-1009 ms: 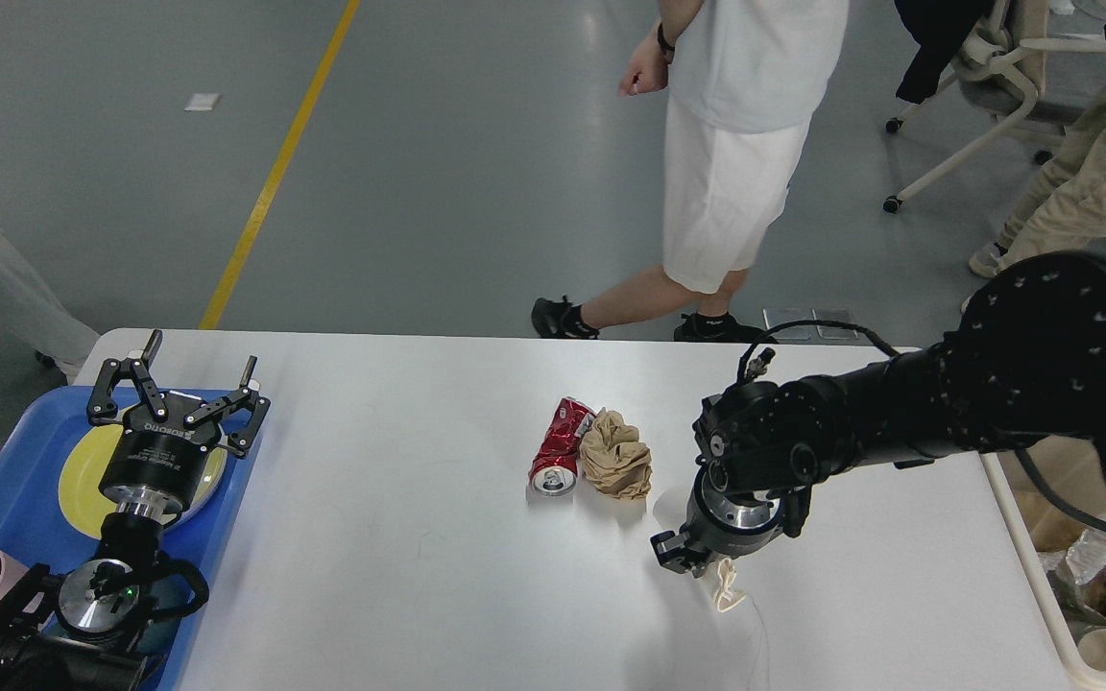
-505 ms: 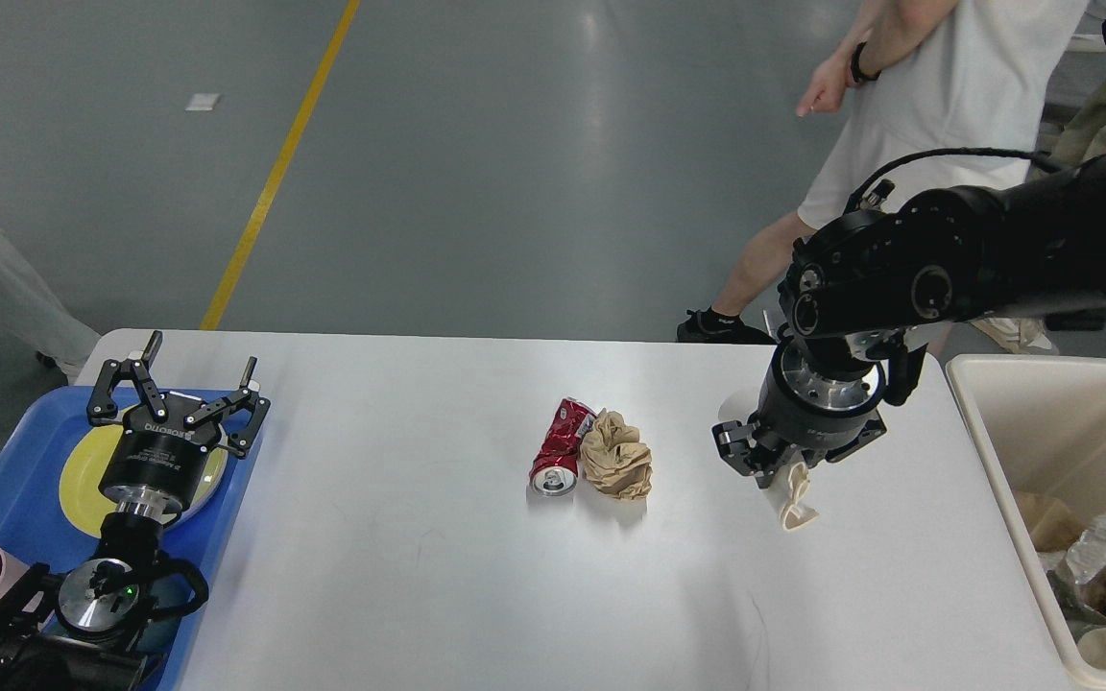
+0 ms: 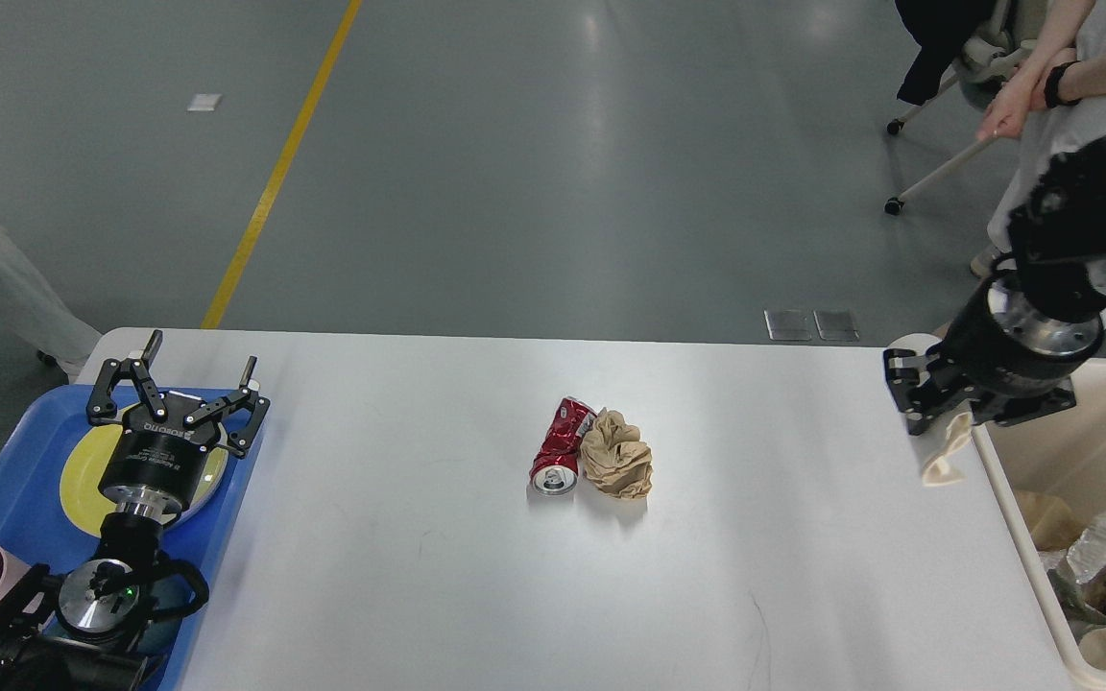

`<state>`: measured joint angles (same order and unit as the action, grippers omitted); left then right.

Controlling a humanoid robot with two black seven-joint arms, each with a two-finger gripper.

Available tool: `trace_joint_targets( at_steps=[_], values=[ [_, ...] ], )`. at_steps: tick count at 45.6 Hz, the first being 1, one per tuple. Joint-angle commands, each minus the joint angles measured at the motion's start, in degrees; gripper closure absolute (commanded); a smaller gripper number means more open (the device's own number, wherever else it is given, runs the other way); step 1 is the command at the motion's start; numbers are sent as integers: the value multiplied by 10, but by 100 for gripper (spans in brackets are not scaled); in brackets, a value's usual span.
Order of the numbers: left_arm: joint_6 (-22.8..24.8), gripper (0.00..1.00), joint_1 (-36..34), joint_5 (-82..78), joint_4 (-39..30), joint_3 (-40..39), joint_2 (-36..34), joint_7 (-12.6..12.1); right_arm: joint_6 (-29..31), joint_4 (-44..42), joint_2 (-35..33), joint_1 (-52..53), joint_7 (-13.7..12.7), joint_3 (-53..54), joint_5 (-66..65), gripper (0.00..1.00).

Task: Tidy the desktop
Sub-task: 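Lift the white paper cup and drop it into the white bin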

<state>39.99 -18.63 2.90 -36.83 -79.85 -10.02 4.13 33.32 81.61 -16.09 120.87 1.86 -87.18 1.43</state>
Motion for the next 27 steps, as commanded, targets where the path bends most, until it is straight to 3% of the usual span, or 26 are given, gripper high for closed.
trace_joint_targets(
  at_steps=[1, 15, 21, 27],
  values=[
    [0, 4, 0, 0, 0, 0, 0, 0, 1, -84, -103, -79, 1, -19, -43, 100],
    [0, 3, 0, 0, 0, 0, 0, 0, -5, -339, -249, -350, 0, 98, -73, 100],
    [0, 3, 0, 0, 0, 0, 0, 0, -29, -455, -242, -498, -1, 179, -75, 100],
    [0, 3, 0, 0, 0, 0, 0, 0, -117, -547, -191, -625, -3, 230, -74, 100]
  ],
)
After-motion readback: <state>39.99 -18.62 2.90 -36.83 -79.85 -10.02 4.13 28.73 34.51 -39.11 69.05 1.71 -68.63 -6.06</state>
